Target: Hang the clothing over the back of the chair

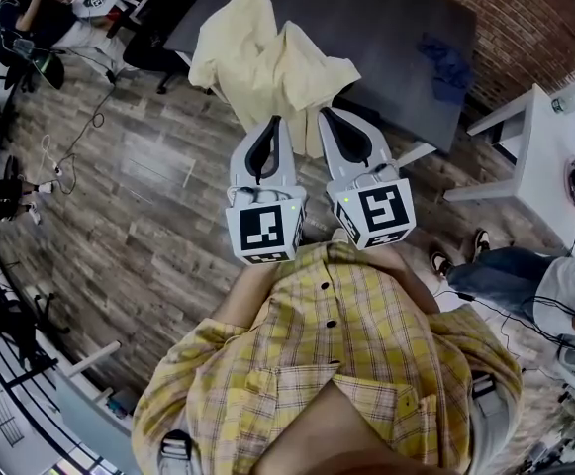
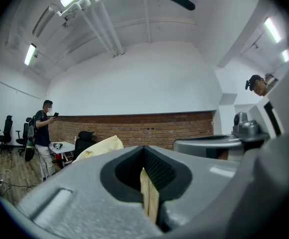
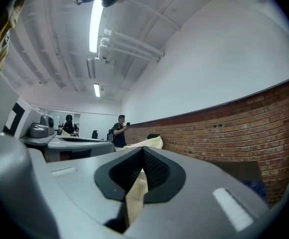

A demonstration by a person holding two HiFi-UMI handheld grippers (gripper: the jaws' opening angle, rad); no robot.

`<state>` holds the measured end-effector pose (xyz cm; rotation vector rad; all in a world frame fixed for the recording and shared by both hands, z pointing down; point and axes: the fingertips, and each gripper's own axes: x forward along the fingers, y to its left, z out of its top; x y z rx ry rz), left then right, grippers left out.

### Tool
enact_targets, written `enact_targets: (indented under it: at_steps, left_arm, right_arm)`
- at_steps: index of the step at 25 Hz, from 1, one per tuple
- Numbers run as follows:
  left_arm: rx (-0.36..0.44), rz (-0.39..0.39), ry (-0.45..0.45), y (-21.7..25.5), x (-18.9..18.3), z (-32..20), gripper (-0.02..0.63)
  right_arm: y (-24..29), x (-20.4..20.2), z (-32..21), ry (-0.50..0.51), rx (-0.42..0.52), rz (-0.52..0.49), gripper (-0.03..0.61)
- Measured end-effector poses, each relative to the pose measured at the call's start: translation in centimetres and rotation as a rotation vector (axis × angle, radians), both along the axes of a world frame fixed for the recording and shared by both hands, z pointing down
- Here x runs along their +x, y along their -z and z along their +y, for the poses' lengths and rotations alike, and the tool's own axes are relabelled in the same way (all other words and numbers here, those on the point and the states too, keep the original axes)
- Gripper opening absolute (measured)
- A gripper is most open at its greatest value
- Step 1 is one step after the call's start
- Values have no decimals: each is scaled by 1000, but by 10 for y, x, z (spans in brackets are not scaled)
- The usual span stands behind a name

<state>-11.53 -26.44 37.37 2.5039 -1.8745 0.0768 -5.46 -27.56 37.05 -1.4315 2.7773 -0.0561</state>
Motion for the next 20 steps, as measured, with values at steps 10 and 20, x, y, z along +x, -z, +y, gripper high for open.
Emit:
enact_targets:
  at_steps: [10,20]
  left_arm:
    - [-10,9,-8,-1,4,-3,0]
    - [-15,22,-18,-3,9,-4,0]
  right_arm:
    - [-2,6,-5,-22,-11,-1,5]
    - [-4,9,-8,-26,-10,-2,5]
